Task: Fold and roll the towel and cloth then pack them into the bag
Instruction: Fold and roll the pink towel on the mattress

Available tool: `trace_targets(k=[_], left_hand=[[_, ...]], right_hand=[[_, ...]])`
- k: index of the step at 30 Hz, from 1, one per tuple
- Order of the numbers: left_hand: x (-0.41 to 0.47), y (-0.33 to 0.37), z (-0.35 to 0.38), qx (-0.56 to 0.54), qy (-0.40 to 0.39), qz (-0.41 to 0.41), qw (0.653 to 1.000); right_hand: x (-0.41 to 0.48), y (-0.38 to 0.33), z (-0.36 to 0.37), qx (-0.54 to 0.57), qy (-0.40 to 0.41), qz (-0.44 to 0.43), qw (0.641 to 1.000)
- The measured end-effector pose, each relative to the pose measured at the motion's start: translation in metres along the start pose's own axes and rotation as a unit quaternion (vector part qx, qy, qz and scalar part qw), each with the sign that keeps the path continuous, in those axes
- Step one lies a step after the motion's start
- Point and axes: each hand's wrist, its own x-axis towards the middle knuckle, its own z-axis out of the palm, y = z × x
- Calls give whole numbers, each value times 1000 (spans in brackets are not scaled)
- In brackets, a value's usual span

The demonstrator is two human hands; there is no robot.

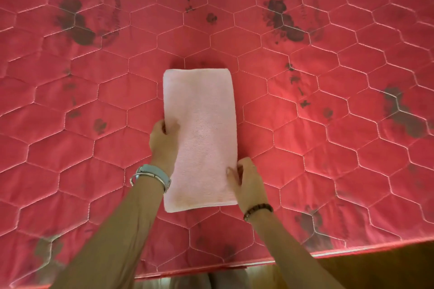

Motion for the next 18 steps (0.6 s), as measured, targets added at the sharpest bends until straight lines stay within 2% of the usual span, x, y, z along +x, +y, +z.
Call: trace_targets(k=[4,10,14,18], left_hand=[[-27,-19,-23,45,10,-5,999],[-60,-53,-58,96,-25,-9,995],[-80,-70,-72,97,-60,-15,993],[-89,-84,-84,54,-82,-19,995]], right_hand=[[-22,-4,17,-5,-22,4,1000],[-33,3,12,37,-22,-18,999],[-37,-1,4,146,-30,23,989],[-38,0,-2,131,-73,44,988]])
